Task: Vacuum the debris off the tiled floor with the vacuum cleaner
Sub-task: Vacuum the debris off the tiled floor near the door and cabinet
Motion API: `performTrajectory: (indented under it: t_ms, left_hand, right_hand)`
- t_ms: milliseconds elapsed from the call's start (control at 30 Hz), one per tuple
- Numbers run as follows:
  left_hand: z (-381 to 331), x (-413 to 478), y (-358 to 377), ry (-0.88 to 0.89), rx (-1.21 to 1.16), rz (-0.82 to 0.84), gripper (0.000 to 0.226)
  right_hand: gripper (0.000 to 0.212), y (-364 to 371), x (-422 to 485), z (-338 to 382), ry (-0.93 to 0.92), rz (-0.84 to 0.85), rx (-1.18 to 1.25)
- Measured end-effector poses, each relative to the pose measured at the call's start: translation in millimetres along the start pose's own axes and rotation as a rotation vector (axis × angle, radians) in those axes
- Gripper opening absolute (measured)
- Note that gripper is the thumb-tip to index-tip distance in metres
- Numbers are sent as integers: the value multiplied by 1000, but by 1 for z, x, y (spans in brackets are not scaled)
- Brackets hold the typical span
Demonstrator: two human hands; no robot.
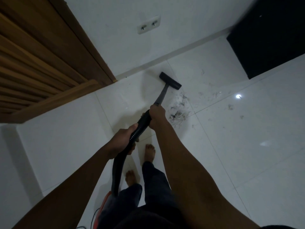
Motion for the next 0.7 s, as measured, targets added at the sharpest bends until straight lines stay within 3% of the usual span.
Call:
performTrajectory:
  t_ms: [200, 333, 533, 700]
  left_hand:
    - [-26, 15, 19, 19, 14, -26, 68]
    - [-43, 16, 19, 69, -30, -64, 62]
    - [-38, -1, 15, 121, 19, 48, 55]
    - [-33, -5, 23, 141, 27, 73, 53]
  right_hand:
    - [36, -17, 17, 20, 0, -72, 90]
    - [31, -11, 24, 36, -39, -35, 52]
    - [43, -19, 3, 30, 41, 2, 169]
    - [33, -23, -10, 34, 70, 17, 149]
Point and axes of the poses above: each hand's wrist, its own x-axis towards the middle knuckle, its own y-axis out of the palm, z = x × y, the point moved 7 cm from there along x, towards the middle knuckle, and after that the axes turned 13 degrees about -y, right-handed, at the moved point
